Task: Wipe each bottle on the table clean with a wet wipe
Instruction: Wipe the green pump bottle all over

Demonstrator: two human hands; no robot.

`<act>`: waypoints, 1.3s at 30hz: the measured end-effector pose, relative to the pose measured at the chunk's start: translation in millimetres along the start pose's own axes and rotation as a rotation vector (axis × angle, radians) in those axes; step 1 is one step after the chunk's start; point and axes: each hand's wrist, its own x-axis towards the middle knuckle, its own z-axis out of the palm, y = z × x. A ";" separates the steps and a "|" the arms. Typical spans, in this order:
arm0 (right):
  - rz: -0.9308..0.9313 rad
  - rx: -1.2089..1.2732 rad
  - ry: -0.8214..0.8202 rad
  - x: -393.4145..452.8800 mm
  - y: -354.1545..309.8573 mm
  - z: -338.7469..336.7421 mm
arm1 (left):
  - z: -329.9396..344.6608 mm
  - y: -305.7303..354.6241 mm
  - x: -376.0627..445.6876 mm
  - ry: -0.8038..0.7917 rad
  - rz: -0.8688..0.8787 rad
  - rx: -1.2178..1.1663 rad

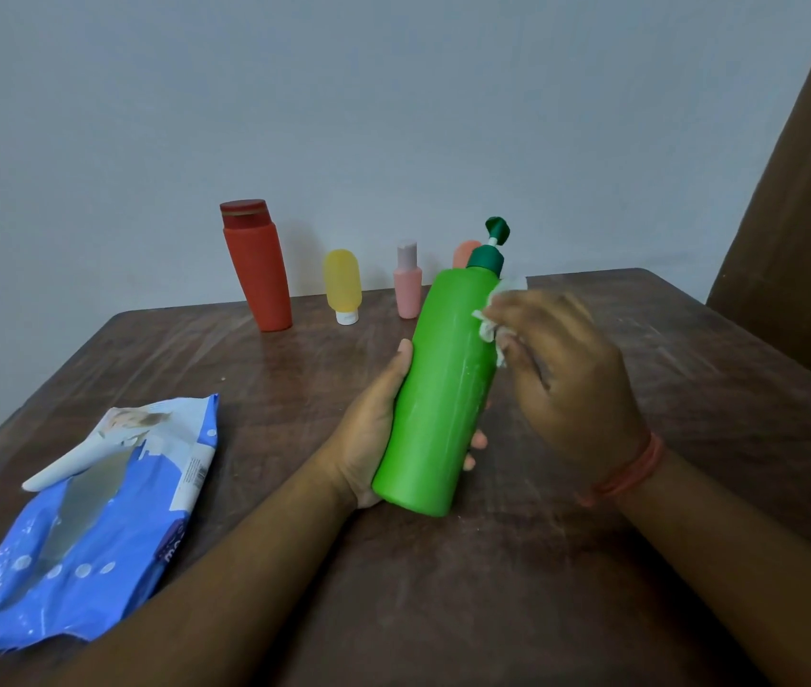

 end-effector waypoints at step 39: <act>-0.058 -0.203 -0.031 22.6 0.9 -8.8 | 6.5 -6.1 7.1 0.084 0.126 0.398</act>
